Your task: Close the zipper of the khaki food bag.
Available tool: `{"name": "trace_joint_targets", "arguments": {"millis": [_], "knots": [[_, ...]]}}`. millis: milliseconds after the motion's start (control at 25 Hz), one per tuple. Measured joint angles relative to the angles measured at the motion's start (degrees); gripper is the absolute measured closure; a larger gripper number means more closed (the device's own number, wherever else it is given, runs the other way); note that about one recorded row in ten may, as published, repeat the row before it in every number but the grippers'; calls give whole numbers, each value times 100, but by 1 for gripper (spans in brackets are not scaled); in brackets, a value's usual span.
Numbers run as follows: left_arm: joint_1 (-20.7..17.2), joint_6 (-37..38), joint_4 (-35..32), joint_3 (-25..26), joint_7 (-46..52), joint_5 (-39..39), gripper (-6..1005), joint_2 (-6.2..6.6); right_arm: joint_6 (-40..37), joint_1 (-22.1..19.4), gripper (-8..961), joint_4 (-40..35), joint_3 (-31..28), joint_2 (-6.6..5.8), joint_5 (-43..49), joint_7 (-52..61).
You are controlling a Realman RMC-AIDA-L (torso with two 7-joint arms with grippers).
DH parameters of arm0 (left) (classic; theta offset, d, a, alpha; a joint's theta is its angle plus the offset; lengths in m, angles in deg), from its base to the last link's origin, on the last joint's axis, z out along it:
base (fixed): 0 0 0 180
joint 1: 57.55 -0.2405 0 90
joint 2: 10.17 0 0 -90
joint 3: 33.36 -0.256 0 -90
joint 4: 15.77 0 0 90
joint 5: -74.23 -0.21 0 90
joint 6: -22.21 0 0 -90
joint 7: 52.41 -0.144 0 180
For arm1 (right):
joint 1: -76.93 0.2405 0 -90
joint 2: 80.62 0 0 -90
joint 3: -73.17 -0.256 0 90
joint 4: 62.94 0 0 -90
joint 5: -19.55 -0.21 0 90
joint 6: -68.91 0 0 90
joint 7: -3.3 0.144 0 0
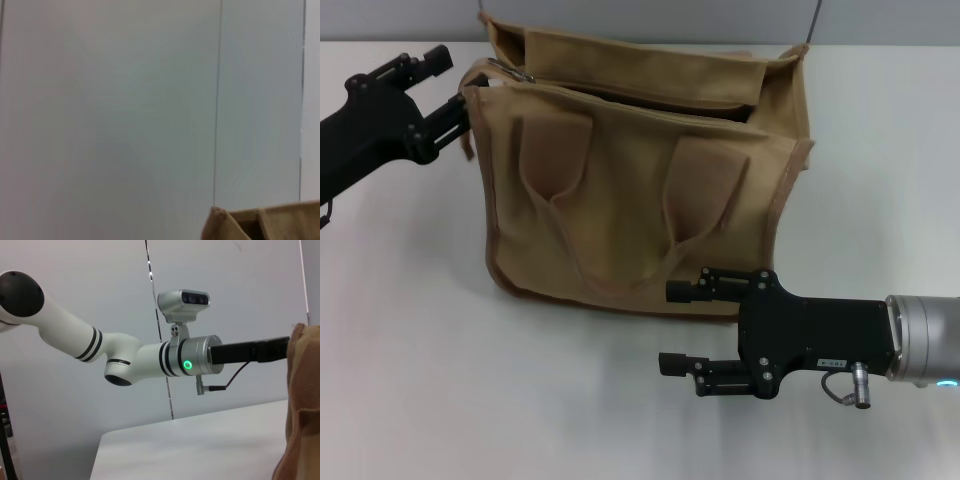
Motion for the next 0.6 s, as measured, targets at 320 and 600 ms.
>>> {"name": "trace_joint_targets", "arguments": {"millis": [320,600], "knots": [[-41,-33,27,-159,-120,-11,554,-5,-3,8,218,55,0,0,0,-1],[-9,-101,26,-185,-70,54,811,-19,-45,-6,218,117,0,0,0,-9]]}}
